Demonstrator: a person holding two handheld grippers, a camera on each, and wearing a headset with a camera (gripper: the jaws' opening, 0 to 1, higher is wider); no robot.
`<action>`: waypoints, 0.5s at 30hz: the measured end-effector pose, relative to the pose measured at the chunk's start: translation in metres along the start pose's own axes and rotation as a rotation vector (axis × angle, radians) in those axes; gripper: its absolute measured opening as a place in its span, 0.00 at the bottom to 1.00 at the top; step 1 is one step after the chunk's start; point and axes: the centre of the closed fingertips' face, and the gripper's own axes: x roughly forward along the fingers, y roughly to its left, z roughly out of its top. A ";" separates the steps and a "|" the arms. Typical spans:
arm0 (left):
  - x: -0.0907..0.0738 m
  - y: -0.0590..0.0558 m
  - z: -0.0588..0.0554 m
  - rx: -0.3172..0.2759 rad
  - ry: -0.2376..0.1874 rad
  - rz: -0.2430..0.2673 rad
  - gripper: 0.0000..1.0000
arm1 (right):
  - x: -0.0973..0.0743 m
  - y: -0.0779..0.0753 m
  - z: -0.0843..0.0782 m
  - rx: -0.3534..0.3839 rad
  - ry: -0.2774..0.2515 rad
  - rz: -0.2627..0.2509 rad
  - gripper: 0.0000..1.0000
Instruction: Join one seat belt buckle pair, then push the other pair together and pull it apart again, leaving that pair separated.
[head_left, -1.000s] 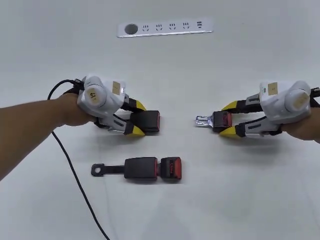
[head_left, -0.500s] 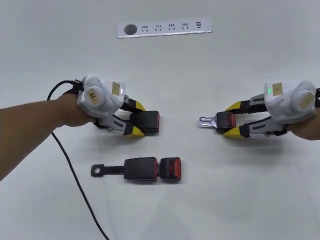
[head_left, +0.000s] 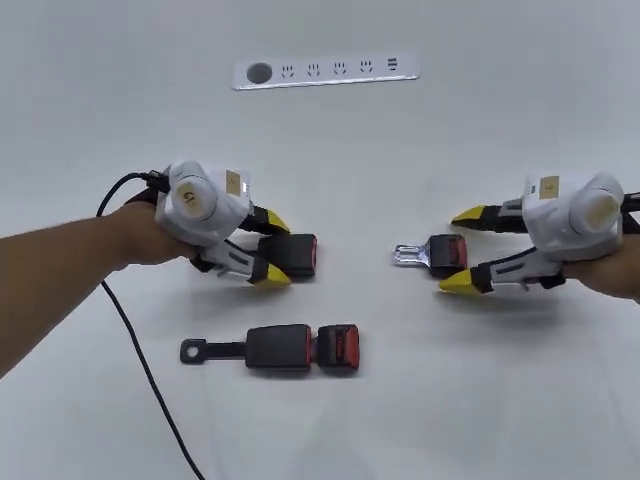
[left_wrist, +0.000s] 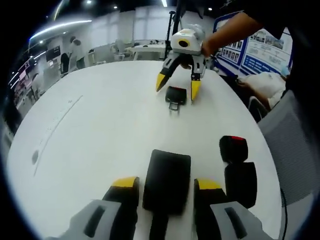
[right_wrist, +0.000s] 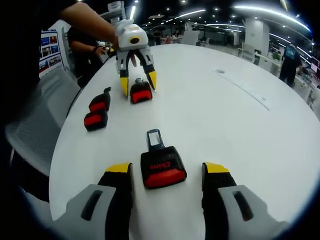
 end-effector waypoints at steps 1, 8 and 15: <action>-0.002 0.003 0.002 -0.011 -0.002 0.027 0.51 | -0.001 -0.002 0.000 0.018 -0.007 -0.019 0.58; -0.009 0.005 0.009 -0.128 -0.045 0.113 0.71 | -0.005 -0.012 0.005 0.079 -0.059 -0.171 0.68; -0.026 0.014 0.006 -0.226 -0.161 0.226 0.82 | -0.016 -0.011 0.018 0.153 -0.123 -0.304 0.80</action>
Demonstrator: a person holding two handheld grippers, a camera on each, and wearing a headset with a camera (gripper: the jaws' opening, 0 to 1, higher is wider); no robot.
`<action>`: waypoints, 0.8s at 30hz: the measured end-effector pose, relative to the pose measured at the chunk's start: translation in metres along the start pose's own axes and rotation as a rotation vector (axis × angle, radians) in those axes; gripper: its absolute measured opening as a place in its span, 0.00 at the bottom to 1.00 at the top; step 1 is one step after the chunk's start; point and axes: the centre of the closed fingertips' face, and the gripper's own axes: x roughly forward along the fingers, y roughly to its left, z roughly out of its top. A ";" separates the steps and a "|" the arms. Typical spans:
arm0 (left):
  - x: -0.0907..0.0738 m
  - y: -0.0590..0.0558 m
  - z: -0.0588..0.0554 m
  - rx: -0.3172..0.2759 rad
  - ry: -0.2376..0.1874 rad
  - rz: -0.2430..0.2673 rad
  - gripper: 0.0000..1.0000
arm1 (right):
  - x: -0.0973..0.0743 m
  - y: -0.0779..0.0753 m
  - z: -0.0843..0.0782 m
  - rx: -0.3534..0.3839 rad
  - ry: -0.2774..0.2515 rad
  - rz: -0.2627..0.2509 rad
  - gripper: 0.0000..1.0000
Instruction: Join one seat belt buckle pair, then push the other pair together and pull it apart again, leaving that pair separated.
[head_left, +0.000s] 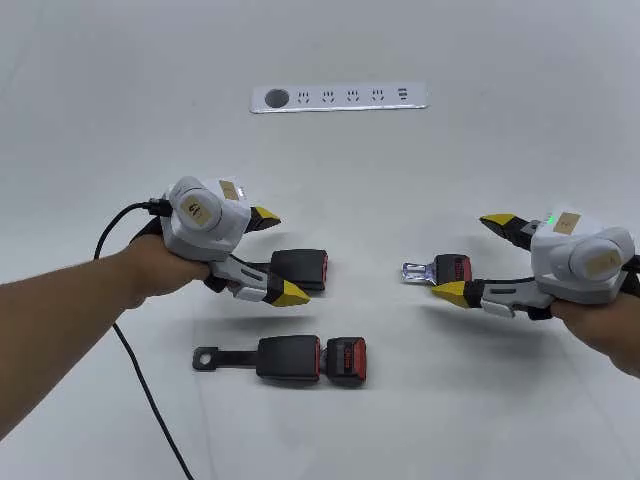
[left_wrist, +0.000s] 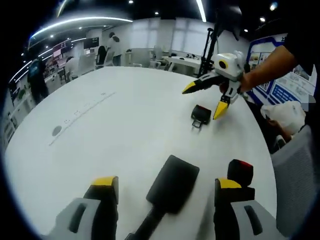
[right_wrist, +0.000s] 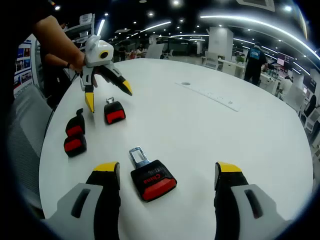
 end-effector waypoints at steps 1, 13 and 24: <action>-0.002 0.000 0.000 -0.009 -0.005 0.013 0.84 | -0.001 0.002 0.001 0.005 0.001 -0.004 0.81; -0.033 -0.009 -0.010 -0.146 -0.066 0.125 0.96 | -0.021 0.015 0.010 0.072 -0.038 -0.119 0.86; -0.064 -0.025 -0.016 -0.217 -0.138 0.210 1.00 | -0.045 0.028 0.021 0.123 -0.090 -0.204 0.93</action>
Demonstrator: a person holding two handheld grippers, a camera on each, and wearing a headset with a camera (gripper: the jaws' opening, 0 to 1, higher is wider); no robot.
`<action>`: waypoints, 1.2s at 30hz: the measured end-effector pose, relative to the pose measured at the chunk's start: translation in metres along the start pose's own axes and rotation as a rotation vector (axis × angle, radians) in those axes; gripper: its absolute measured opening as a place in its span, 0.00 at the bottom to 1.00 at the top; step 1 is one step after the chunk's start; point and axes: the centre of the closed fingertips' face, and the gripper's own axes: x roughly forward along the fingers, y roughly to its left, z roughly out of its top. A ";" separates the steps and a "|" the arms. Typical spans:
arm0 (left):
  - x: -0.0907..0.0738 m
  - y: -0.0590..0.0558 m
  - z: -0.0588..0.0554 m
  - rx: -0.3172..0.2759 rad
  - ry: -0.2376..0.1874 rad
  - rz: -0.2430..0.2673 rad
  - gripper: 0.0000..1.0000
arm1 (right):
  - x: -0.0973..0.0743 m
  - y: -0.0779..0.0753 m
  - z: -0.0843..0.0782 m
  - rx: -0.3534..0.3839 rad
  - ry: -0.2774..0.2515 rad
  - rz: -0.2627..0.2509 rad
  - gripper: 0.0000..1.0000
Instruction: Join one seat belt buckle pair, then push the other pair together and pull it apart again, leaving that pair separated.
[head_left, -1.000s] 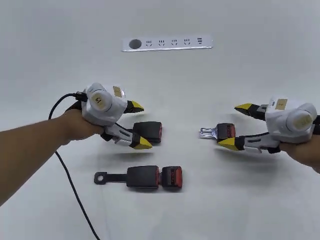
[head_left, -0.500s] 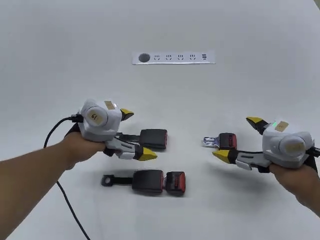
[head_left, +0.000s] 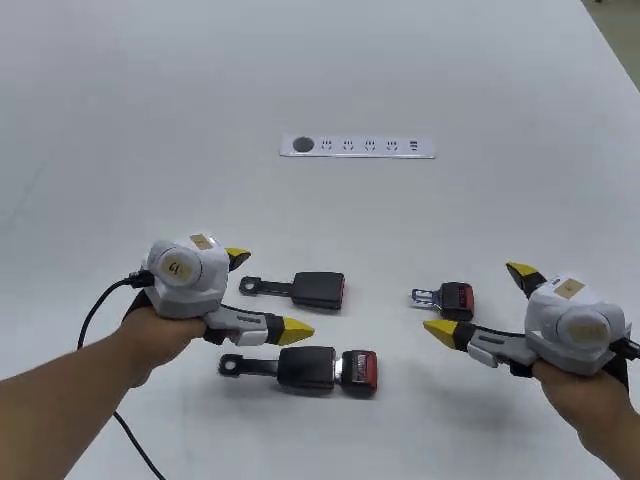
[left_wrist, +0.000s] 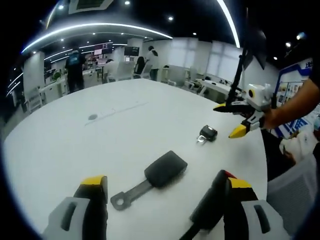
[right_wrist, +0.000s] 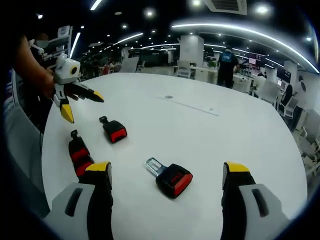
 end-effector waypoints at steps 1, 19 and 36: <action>-0.005 -0.001 0.000 -0.004 -0.007 0.005 1.00 | -0.002 0.001 0.001 0.003 -0.005 -0.005 0.93; -0.071 -0.017 -0.027 -0.046 -0.103 0.063 1.00 | -0.047 0.048 -0.005 -0.006 -0.031 -0.046 0.96; -0.132 -0.022 -0.049 -0.111 -0.182 0.152 1.00 | -0.076 0.070 -0.013 0.001 -0.047 -0.081 0.97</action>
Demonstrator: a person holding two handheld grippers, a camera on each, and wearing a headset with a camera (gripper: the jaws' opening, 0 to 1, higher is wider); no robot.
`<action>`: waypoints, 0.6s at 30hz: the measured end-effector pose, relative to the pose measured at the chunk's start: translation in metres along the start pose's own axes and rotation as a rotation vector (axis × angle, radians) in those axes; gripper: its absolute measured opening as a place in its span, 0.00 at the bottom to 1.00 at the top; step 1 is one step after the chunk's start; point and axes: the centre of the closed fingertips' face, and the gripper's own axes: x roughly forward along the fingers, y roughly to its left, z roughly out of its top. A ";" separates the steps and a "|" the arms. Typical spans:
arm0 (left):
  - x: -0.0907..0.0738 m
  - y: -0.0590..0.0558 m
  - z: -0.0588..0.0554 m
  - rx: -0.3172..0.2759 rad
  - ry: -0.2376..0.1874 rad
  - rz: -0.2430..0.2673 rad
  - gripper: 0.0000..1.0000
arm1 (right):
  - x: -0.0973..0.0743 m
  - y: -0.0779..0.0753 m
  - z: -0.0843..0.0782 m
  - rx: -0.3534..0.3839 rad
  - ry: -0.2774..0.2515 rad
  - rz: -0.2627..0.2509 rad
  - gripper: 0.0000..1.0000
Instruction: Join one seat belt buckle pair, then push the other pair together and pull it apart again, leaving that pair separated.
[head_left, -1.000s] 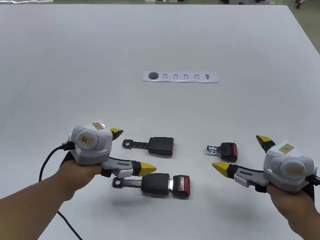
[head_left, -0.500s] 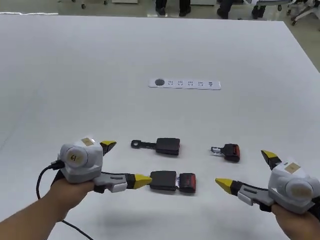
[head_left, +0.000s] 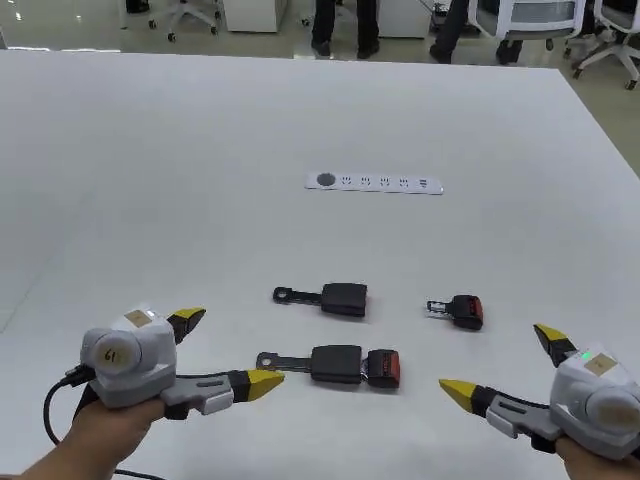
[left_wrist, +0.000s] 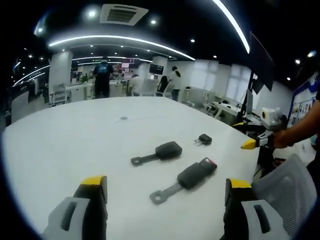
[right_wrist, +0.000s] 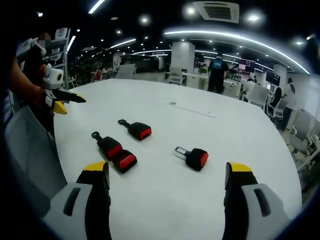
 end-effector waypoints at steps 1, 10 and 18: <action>-0.002 0.000 -0.003 0.000 0.000 0.001 1.00 | -0.002 0.002 -0.001 0.001 0.001 0.000 0.97; -0.021 0.000 -0.011 -0.027 -0.022 0.026 1.00 | -0.011 0.004 -0.003 -0.009 0.004 -0.002 0.97; -0.024 -0.004 -0.006 -0.022 -0.033 0.032 1.00 | -0.017 0.004 -0.003 -0.009 -0.001 -0.010 0.97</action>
